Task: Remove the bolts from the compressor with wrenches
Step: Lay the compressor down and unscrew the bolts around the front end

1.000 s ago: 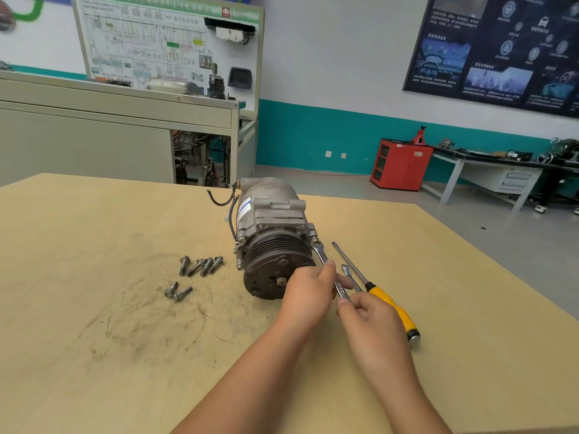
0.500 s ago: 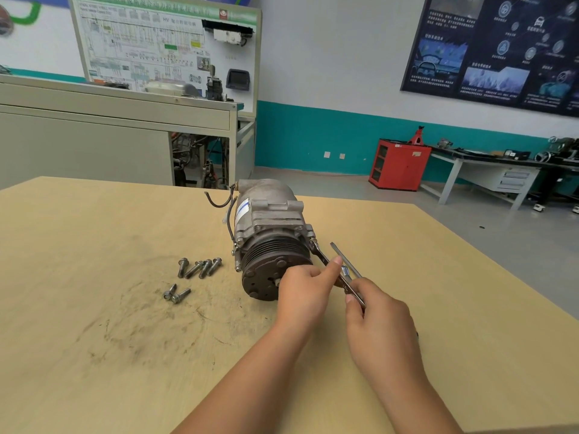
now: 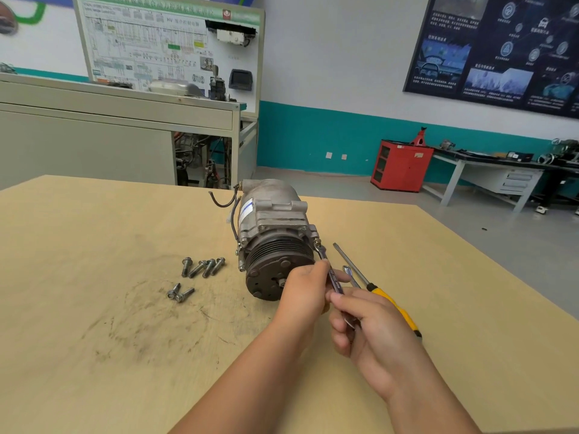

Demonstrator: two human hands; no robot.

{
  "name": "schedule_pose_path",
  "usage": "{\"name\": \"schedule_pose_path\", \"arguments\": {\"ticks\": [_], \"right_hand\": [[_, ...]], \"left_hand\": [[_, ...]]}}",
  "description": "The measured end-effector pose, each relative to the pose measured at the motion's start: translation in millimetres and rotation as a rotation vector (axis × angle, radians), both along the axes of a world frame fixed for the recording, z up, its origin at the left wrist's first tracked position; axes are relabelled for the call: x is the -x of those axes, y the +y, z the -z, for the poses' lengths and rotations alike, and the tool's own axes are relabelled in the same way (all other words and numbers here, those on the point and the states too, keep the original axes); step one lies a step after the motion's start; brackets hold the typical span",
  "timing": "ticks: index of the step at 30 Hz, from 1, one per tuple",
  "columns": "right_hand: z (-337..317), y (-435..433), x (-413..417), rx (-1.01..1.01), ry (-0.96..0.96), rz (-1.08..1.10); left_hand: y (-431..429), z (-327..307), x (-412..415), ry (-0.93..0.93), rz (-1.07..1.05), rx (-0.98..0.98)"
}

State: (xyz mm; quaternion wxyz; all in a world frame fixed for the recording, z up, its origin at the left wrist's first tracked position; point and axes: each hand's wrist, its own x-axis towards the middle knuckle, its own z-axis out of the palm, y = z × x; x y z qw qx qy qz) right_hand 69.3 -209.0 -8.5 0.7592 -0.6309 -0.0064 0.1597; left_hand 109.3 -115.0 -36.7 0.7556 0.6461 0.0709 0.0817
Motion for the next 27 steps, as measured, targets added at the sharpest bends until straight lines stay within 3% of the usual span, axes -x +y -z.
{"name": "schedule_pose_path", "arguments": {"ticks": [4, 8, 12, 14, 16, 20, 23, 27], "right_hand": [[15.0, 6.8, -0.2, 0.345, -0.217, 0.088], [29.5, 10.6, -2.6, 0.69, -0.471, 0.242], [35.4, 13.4, 0.8, 1.134, -0.662, 0.332], [37.2, 11.9, 1.3, 1.26, -0.722, 0.336], [37.7, 11.0, 0.8, 1.215, -0.705, 0.316], [42.3, 3.5, -8.5, 0.801, -0.473, 0.28], [40.6, -2.3, -12.1, 0.604, -0.388, 0.255], [39.2, -5.4, -9.2, 0.582, -0.485, 0.266]], "left_hand": [[-1.0, -1.4, 2.9, 0.064, 0.07, 0.179], [-2.7, 0.0, 2.7, 0.137, 0.096, 0.193], [-3.0, 2.8, 1.5, 0.04, -0.045, -0.217], [-3.2, 5.5, -0.2, -0.023, -0.079, -0.335], [-3.9, 6.2, -1.8, -0.025, -0.068, -0.353], [-6.4, 5.2, -4.2, -0.018, -0.063, -0.335], [-5.9, 5.6, -3.9, -0.004, 0.037, -0.209], [-8.0, 6.0, -3.7, 0.04, 0.13, 0.006]]}}
